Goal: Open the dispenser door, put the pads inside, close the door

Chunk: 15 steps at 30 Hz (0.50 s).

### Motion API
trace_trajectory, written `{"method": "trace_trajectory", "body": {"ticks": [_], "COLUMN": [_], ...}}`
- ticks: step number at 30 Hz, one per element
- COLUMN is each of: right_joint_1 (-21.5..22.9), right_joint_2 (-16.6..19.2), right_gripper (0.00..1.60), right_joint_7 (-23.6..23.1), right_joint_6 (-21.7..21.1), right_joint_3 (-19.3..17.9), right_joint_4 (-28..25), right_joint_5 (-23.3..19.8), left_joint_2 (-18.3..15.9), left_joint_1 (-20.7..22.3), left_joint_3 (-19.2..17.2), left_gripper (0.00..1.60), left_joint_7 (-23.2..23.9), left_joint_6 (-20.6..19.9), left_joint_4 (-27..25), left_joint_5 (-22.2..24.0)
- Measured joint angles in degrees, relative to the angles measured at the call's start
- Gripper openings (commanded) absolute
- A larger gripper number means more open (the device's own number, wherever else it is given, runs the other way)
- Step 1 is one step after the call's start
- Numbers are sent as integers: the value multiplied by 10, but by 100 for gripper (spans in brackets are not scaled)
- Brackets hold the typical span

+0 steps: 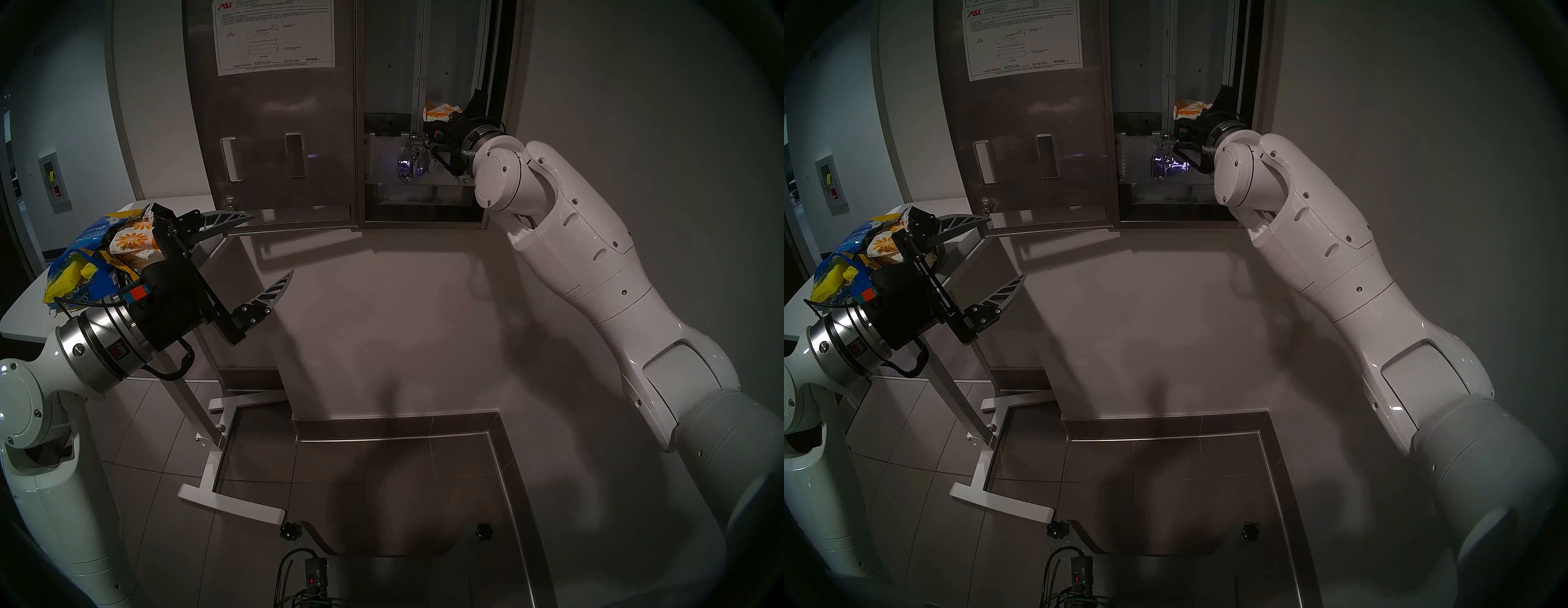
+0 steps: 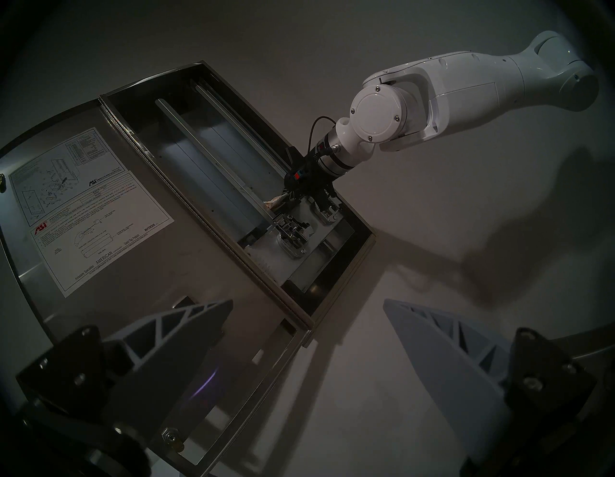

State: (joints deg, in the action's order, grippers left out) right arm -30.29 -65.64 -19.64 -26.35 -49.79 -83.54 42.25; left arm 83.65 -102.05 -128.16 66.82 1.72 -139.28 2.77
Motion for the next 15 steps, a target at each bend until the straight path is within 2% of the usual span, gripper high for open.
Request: {"method": "trace_trajectory", "body": {"ticks": [15], "right_joint_1": [24], "right_joint_2": [-7], "right_gripper": [0], "right_joint_7": [-55], "right_joint_6": [-9], "right_joint_3": [8], "right_joint_4": [15], "right_joint_5": [11], "left_joint_2": [0], "left_joint_1": [0], "left_joint_3": [0], "left_gripper": [160], "left_joint_7": [0], "left_joint_6": [0], "left_joint_4": [0], "left_joint_5": [0]}}
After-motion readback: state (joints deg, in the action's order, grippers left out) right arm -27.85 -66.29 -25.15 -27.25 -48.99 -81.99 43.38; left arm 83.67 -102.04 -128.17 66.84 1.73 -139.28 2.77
